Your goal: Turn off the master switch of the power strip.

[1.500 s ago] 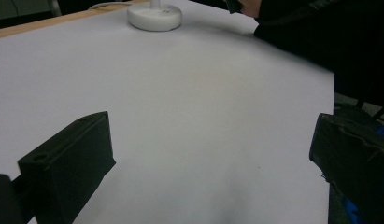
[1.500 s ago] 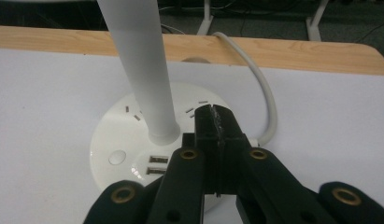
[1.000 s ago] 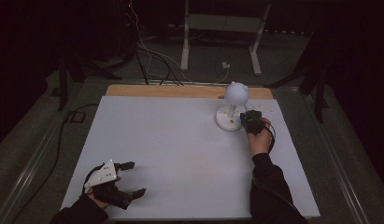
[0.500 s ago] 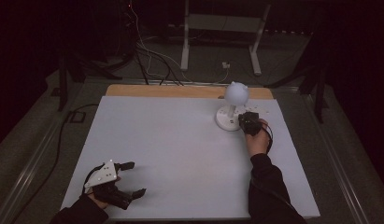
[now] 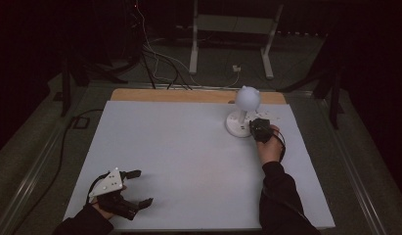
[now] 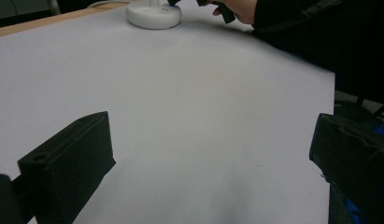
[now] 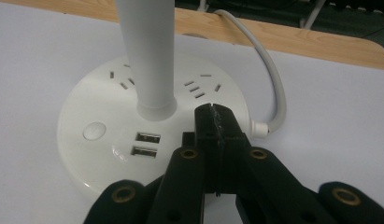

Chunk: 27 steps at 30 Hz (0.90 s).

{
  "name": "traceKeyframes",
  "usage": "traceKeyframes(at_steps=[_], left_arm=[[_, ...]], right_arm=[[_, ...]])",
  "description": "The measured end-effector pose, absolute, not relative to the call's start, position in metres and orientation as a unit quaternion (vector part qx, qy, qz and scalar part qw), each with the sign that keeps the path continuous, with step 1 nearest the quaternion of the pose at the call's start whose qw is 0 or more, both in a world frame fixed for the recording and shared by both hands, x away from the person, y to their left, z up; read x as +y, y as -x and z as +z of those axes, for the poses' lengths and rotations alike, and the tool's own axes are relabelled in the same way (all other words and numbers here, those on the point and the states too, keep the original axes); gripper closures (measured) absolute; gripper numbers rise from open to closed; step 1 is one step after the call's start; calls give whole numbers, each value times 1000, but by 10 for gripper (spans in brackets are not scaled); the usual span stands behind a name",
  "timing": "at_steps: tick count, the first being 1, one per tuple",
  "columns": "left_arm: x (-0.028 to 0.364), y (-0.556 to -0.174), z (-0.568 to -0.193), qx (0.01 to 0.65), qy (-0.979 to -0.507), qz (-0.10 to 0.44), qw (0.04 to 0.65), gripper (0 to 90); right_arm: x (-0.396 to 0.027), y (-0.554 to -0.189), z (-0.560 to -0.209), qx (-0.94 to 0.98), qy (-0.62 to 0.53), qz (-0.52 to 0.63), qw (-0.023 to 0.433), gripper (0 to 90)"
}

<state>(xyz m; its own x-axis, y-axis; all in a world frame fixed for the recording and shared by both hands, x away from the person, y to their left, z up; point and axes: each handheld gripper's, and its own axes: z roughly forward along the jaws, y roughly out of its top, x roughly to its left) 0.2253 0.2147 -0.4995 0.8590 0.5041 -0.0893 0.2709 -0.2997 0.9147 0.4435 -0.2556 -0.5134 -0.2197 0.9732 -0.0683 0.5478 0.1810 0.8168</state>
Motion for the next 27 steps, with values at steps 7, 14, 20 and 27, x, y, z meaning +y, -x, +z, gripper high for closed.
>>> traceKeyframes(at_steps=[7,14,20,27], left_arm=[[215,-225,-500,243,-799,108,540,3],[214,-225,-499,241,-799,109,539,3],[214,-224,-499,239,-800,109,540,3],[216,-225,-499,242,-797,109,542,3]], right_arm=[[-254,-445,-512,708,-537,331,316,900],[-250,-445,-512,708,-539,319,325,900],[-250,-444,-514,705,-542,322,325,900],[-248,-444,-509,709,-537,310,335,900]])
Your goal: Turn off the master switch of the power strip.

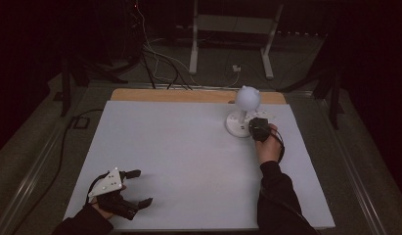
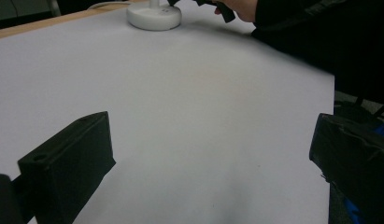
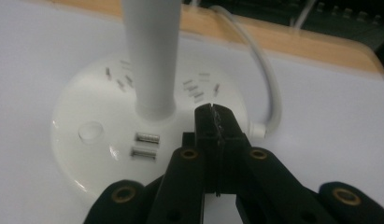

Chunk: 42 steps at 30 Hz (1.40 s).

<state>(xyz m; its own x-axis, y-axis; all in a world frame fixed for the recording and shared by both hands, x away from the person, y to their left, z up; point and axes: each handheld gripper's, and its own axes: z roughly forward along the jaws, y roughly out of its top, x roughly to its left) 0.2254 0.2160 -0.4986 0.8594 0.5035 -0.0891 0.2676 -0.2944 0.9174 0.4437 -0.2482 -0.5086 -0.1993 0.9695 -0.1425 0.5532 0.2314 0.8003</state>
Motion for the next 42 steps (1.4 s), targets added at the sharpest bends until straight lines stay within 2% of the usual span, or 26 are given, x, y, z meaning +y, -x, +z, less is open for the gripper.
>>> traceKeyframes(at_steps=[5,12,15,17,20,23,25,26,28,29,33,42], left_arm=[[216,-226,-499,244,-797,108,543,3],[216,-226,-499,244,-797,110,542,3],[216,-226,-499,243,-797,110,542,3],[216,-226,-499,243,-797,110,542,3],[216,-226,-499,243,-797,110,542,3],[216,-226,-499,243,-797,109,542,3],[216,-226,-499,243,-797,110,542,3],[216,-226,-499,243,-797,110,542,3],[216,-226,-499,244,-797,110,542,3],[216,-226,-499,244,-797,110,542,3],[216,-226,-499,243,-797,110,542,3],[216,-226,-499,244,-797,109,542,3]], right_arm=[[-261,-438,-490,680,-544,361,333,879],[-264,-433,-481,680,-542,372,325,776],[-265,-432,-483,681,-541,374,320,653],[-266,-432,-483,683,-540,375,318,502],[-267,-430,-482,679,-544,383,309,332],[-269,-429,-480,675,-549,394,297,236],[-269,-428,-480,675,-548,397,295,219],[-271,-426,-479,677,-550,402,278,143],[-272,-426,-479,678,-551,407,269,138],[-274,-423,-479,677,-548,417,260,88],[-279,-418,-477,675,-537,448,233,18],[-274,-407,-472,705,-498,459,212,0]])
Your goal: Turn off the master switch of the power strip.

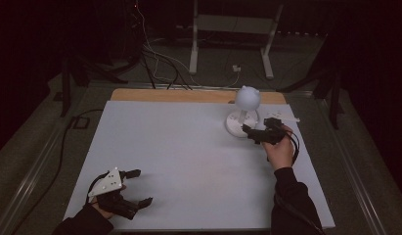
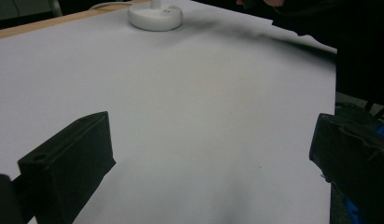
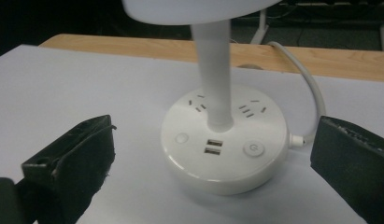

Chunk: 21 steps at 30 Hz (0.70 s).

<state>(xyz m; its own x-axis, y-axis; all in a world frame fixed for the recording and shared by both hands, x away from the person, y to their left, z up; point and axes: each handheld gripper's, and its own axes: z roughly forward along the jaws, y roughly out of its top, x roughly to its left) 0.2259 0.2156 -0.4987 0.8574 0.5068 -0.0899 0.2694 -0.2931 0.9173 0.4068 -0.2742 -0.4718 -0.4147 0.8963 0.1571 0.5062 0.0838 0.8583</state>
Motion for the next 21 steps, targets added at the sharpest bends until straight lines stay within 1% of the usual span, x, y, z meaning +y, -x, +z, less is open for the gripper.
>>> traceKeyframes(at_steps=[6,21], left_arm=[[216,-225,-499,243,-797,109,542,3],[216,-225,-498,241,-797,110,543,3]], right_arm=[[-272,-394,-470,709,-483,465,218,0],[-268,-347,-469,729,-447,477,204,0]])
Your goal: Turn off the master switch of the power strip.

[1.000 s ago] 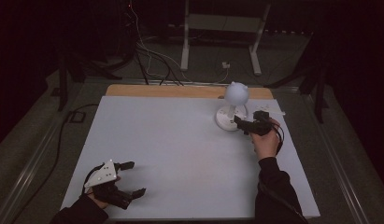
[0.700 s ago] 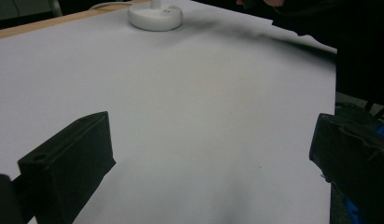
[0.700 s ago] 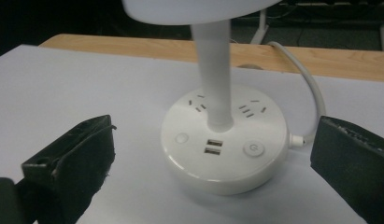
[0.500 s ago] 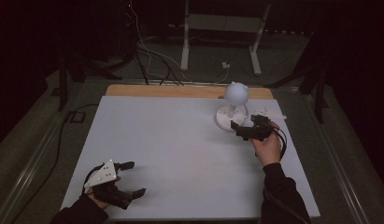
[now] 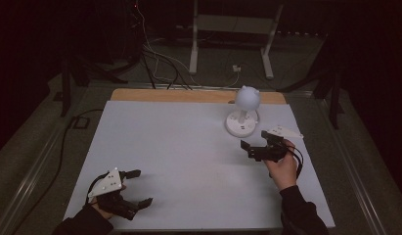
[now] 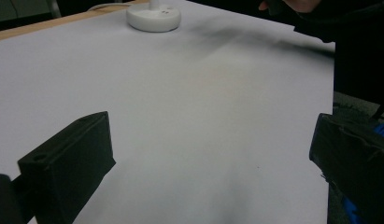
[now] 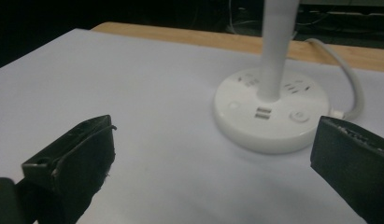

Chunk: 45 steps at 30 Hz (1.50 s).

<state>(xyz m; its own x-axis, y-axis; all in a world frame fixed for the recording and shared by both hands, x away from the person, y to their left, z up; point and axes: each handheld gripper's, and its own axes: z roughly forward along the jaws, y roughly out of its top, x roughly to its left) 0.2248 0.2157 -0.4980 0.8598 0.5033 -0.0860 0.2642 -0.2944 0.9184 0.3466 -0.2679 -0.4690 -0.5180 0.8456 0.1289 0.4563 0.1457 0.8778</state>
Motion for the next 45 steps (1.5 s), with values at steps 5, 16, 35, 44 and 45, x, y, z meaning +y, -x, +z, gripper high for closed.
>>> traceKeyframes(at_steps=[5,16,35,44,45], left_arm=[[215,-225,-498,239,-797,110,543,3],[215,-225,-498,238,-799,110,542,3],[215,-225,-498,238,-799,109,541,3],[214,-225,-499,239,-799,107,542,3],[214,-225,-499,238,-799,106,542,3]], right_arm=[[-270,-331,-471,732,-440,482,196,0],[-277,-301,-479,741,-425,485,189,0],[-290,-266,-504,789,-397,443,153,0],[-298,-254,-512,812,-375,419,159,0],[-299,-254,-513,814,-372,416,160,0]])
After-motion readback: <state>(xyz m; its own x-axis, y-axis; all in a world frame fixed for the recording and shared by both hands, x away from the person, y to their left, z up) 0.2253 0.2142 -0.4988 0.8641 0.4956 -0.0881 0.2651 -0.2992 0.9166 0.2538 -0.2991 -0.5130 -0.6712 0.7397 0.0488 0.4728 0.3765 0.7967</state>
